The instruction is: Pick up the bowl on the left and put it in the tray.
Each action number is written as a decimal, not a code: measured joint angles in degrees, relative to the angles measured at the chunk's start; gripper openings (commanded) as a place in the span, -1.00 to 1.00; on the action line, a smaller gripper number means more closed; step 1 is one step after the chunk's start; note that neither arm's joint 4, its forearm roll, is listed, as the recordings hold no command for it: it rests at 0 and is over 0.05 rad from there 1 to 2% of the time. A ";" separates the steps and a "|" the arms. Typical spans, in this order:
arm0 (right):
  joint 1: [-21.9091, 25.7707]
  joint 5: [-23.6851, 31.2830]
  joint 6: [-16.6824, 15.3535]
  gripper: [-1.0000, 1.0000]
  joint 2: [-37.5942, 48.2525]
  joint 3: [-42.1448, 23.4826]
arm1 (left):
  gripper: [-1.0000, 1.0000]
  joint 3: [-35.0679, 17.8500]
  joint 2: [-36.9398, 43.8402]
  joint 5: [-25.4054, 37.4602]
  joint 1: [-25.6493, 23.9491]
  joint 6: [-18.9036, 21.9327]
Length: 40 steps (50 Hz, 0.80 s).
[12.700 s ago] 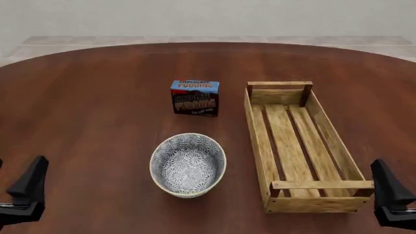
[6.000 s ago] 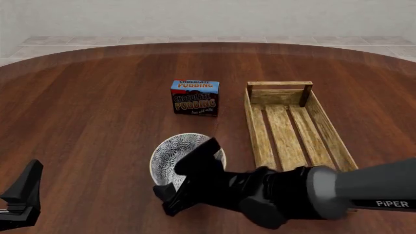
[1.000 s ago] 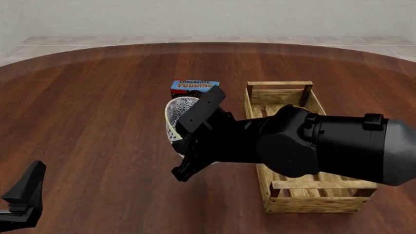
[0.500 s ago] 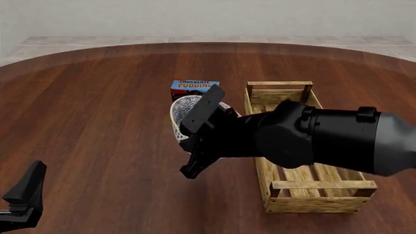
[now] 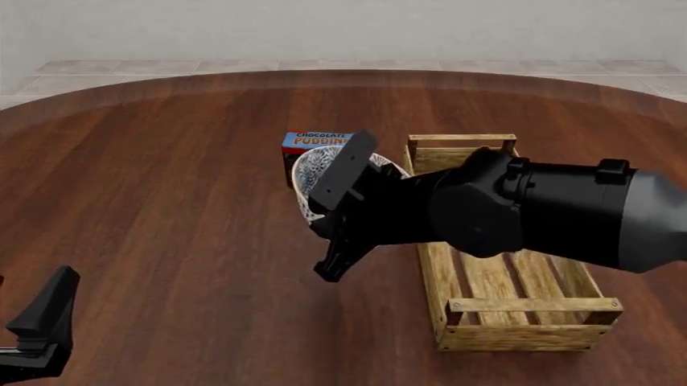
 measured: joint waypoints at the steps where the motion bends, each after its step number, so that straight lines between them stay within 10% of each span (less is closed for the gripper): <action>1: -0.07 0.08 -0.14 -1.00 -0.05 -0.02 | 1.00 0.00 0.00 0.02 -0.01 -0.01; 40: -3.17 2.68 -6.44 -1.00 -6.36 2.13 | 1.00 0.00 0.00 1.12 -1.09 0.02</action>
